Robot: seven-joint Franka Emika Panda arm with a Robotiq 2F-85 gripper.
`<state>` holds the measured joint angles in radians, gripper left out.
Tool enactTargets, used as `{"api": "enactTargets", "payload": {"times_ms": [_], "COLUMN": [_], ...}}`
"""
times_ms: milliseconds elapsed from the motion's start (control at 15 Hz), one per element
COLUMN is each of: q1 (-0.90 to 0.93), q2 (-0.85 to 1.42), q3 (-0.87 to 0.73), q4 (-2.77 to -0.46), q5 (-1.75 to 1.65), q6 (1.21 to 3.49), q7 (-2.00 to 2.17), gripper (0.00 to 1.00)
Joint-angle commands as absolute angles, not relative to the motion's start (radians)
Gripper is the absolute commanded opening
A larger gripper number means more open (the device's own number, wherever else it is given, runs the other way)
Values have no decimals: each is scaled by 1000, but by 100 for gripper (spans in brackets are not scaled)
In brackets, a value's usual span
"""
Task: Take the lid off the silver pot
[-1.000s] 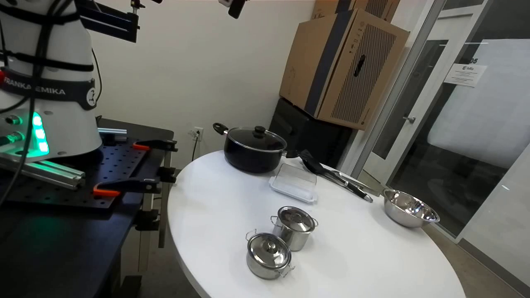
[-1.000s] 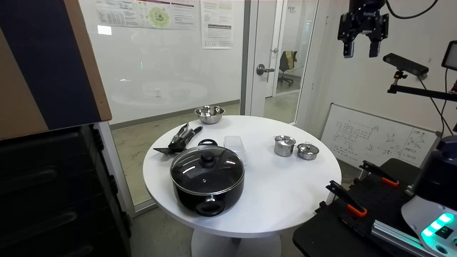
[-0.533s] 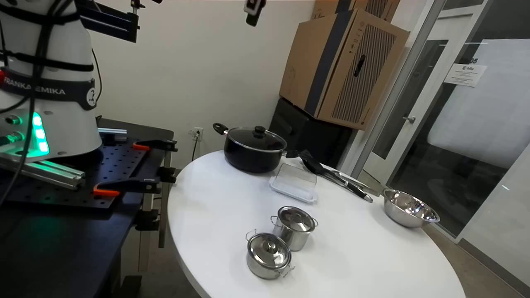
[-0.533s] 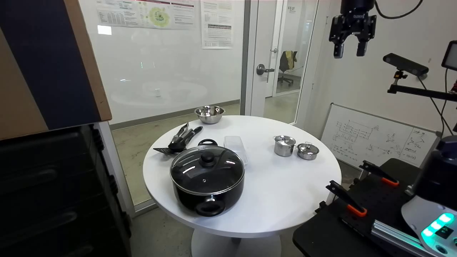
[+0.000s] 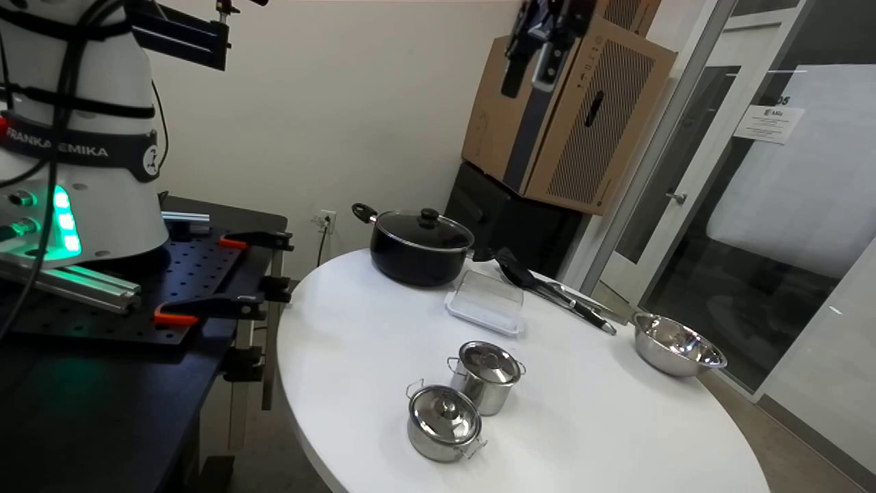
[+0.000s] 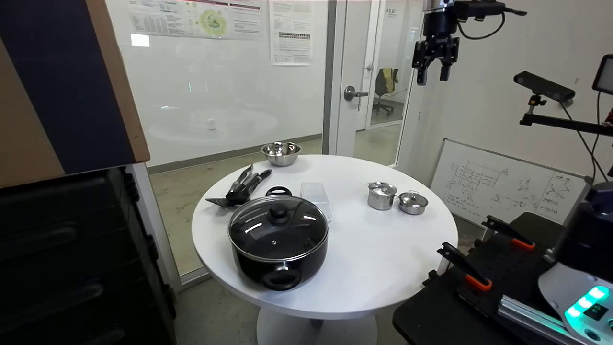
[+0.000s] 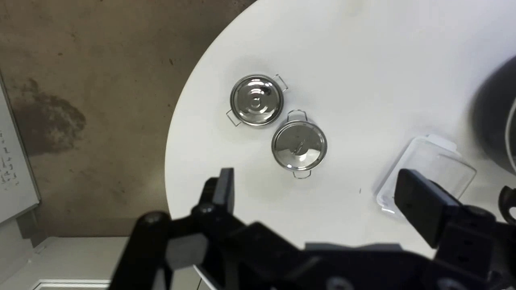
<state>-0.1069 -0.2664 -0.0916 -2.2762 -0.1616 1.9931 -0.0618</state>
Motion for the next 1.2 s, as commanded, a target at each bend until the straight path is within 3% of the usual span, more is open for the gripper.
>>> {"api": "enactTargets", "payload": {"times_ms": [0,400,1133], "q1": [-110,-117,-143], "q2": [-229,-169,389], "q3": [-108,-122,-111], "q4": [-2237,-2179,-1622], "q5": [-162,-162,-71], "q6": [1992,1991,1991], "q7": [-89,-120,-186], "gripper": [100,100,100]}}
